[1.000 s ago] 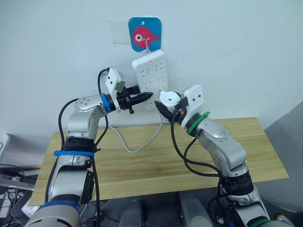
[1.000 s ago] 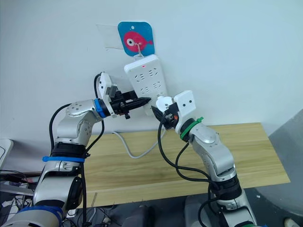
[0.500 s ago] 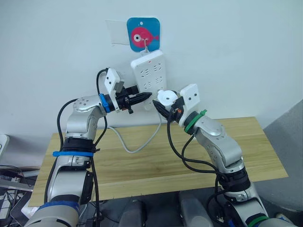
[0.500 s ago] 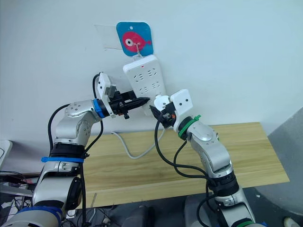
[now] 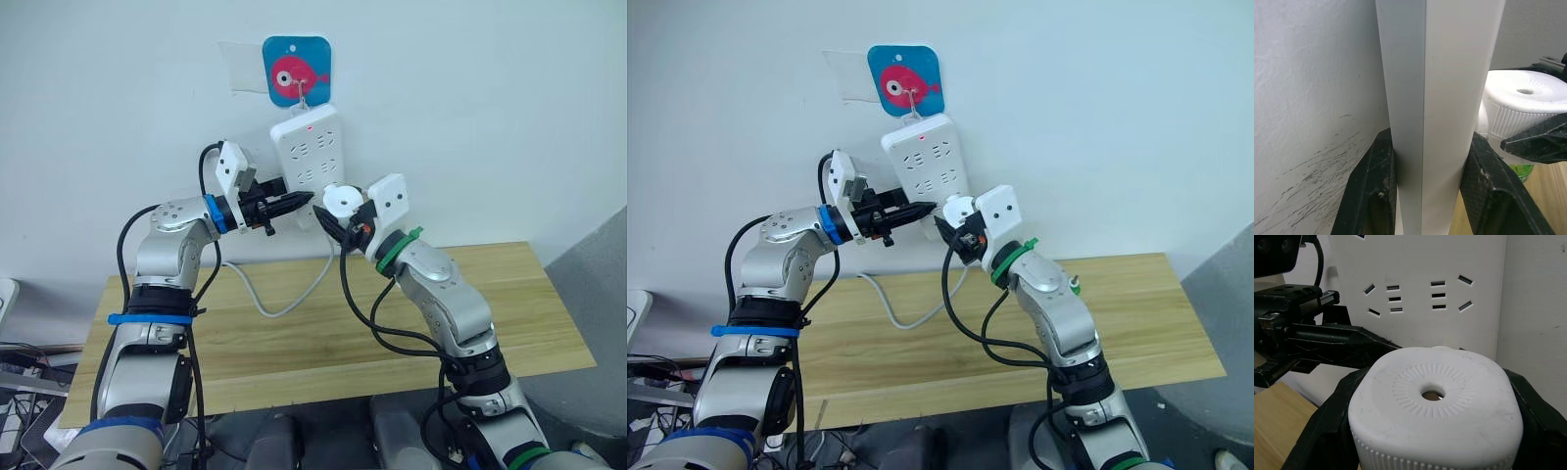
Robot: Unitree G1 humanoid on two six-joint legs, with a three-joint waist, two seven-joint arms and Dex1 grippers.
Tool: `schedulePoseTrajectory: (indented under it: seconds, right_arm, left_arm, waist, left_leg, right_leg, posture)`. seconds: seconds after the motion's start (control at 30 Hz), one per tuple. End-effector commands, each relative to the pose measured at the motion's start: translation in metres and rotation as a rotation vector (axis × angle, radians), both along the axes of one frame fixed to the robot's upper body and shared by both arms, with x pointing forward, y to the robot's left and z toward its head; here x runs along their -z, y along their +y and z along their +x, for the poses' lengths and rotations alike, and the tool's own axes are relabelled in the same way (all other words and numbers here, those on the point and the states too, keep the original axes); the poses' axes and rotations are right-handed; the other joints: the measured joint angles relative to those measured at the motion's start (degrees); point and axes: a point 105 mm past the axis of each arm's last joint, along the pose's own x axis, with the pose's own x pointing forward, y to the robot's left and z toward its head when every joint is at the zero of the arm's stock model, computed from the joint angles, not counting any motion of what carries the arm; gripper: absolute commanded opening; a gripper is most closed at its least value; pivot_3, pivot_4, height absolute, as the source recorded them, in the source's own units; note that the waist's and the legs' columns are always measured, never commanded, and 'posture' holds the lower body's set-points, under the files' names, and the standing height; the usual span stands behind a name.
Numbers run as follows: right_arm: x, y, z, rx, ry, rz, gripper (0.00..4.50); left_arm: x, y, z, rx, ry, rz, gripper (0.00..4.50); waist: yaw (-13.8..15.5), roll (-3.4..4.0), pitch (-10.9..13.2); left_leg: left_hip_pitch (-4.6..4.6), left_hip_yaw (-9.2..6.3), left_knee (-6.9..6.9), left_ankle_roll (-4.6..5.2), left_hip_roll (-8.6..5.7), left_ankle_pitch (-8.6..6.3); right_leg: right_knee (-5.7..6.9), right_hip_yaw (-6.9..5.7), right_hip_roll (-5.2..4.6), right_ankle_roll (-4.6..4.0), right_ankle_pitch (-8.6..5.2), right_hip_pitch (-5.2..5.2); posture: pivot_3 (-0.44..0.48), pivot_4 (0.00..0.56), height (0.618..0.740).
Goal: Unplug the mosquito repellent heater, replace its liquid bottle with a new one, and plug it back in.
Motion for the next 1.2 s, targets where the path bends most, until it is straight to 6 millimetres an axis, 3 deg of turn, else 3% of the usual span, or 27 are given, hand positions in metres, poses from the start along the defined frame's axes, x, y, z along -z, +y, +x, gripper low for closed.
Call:
schedulePoseTrajectory:
  seconds: [0.03,0.5,0.7,0.83,1.2]
  right_arm:
    - [-0.018,0.005,0.005,0.014,-0.072,-0.005,3.14]
    - [-0.015,0.016,0.014,0.024,-0.077,0.001,3.14]
    - [-0.011,0.012,0.007,-0.012,-0.065,0.011,3.14]
    - [-0.013,0.0,-0.004,-0.026,-0.081,-0.004,4.47]
    - [-0.011,-0.051,-0.051,-0.085,-0.033,-0.11,4.47]
  left_arm:
    - [-0.004,-0.02,-0.013,0.121,-0.028,0.024,1.34]
    - [-0.002,-0.022,-0.016,0.133,-0.017,0.018,1.34]
    - [-0.001,-0.017,-0.014,0.113,-0.021,0.023,1.34]
    - [0.001,-0.012,-0.009,0.071,-0.032,0.024,1.34]
    - [0.004,-0.008,-0.007,0.065,-0.029,0.036,1.34]
  waist:
    - [-0.08,0.0,-0.01]
    - [-1.12,-0.06,-0.07]
    - [-1.09,-0.06,-0.07]
    - [-0.5,-0.05,-0.08]
    - [0.36,-0.06,-0.08]
  left_leg:
    - [0.01,0.0,0.0,-0.02,0.0,0.01]
    - [0.29,0.04,0.0,0.03,0.0,-0.01]
    - [0.36,0.03,0.0,0.03,0.01,-0.01]
    - [0.34,-0.02,-0.08,0.02,0.0,-0.01]
    - [0.25,0.02,-0.11,0.06,0.0,-0.05]
  right_leg:
    - [0.02,0.01,0.0,0.0,0.0,0.0]
    - [0.46,0.07,0.02,-0.01,0.0,0.02]
    - [0.52,0.08,0.02,-0.01,-0.01,0.04]
    - [0.54,0.02,0.02,-0.01,-0.01,0.08]
    - [0.32,-0.01,-0.01,-0.02,-0.03,0.06]
  posture:
    - [-0.135,0.155,0.74]
    - [-0.127,0.162,0.74]
    - [-0.126,0.163,0.74]
    - [-0.132,0.167,0.74]
    - [-0.153,0.171,0.74]
